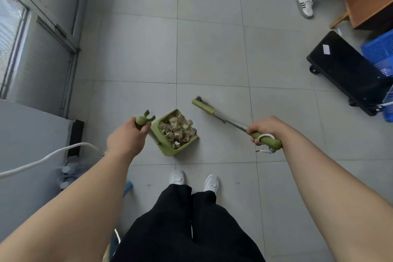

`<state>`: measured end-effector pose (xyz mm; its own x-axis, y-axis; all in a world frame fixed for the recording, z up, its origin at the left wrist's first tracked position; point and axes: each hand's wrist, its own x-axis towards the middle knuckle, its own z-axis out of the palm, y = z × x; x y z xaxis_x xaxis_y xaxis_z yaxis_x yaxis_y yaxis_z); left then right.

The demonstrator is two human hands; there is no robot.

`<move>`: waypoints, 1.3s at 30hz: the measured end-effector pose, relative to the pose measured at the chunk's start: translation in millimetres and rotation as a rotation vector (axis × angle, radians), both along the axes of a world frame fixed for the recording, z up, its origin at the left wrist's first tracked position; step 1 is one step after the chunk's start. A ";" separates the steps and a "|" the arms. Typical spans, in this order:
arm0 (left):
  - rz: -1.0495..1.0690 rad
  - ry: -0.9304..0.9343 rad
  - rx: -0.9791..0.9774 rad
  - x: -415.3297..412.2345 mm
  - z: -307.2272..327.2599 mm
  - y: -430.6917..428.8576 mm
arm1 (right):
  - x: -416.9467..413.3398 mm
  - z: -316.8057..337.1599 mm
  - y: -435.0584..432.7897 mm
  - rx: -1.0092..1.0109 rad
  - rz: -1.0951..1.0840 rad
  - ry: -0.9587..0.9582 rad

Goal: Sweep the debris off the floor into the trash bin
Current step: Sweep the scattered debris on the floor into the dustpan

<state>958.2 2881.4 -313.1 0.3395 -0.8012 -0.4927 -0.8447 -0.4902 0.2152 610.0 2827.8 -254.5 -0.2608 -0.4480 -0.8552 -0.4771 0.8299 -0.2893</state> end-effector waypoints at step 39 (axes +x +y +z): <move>0.083 -0.002 -0.005 11.4 -4.5 22.9 | 73.4 -48.2 2.9 0.057 0.112 -0.080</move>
